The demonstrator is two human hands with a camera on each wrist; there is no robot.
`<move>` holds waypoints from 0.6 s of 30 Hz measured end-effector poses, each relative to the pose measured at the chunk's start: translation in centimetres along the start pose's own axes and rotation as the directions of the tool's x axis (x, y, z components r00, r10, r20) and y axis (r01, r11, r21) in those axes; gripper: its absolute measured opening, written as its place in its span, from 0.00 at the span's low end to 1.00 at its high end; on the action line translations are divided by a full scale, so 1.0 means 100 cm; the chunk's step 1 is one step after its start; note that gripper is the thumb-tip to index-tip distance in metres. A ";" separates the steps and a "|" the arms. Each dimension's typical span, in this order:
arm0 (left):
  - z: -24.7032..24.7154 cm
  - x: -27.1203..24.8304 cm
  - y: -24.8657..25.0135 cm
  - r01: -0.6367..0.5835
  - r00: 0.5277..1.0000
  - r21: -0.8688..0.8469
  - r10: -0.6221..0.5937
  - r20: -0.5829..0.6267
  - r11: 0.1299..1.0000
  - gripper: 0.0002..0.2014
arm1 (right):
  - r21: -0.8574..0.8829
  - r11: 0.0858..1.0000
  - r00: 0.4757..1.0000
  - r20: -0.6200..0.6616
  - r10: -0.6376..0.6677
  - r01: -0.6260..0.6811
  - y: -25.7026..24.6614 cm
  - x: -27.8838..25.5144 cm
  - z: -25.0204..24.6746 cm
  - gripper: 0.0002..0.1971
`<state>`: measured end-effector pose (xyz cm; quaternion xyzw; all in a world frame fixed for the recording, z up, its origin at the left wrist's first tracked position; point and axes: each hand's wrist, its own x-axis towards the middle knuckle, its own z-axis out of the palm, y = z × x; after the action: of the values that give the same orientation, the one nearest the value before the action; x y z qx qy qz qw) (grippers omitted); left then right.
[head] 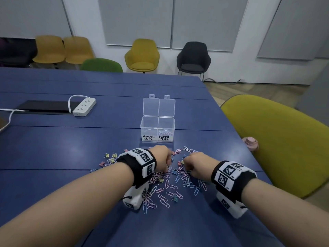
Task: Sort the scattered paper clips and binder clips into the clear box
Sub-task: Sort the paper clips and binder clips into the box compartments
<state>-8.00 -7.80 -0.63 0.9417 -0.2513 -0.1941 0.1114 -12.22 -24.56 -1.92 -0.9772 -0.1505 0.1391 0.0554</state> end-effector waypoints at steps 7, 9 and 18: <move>-0.016 -0.009 -0.023 0.027 0.992 -0.501 -0.084 -0.091 0.865 0.05 | 0.192 0.977 0.992 -0.067 0.109 -0.094 0.010 -0.006 -0.003 0.08; -0.018 -0.015 -0.030 0.024 0.990 -0.826 -0.130 -0.059 0.563 0.04 | 0.417 0.902 0.980 -0.100 0.172 -0.116 0.015 -0.009 -0.004 0.05; -0.021 -0.033 -0.052 0.090 0.981 -0.899 -0.119 0.155 -0.430 0.05 | 0.835 -0.546 0.992 -0.005 0.124 0.073 0.019 -0.023 -0.001 0.20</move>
<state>-7.48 -1.42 0.67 0.4356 0.1220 -0.3175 0.8334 -13.79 -27.11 -1.53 -0.4255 0.0807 0.1446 0.8897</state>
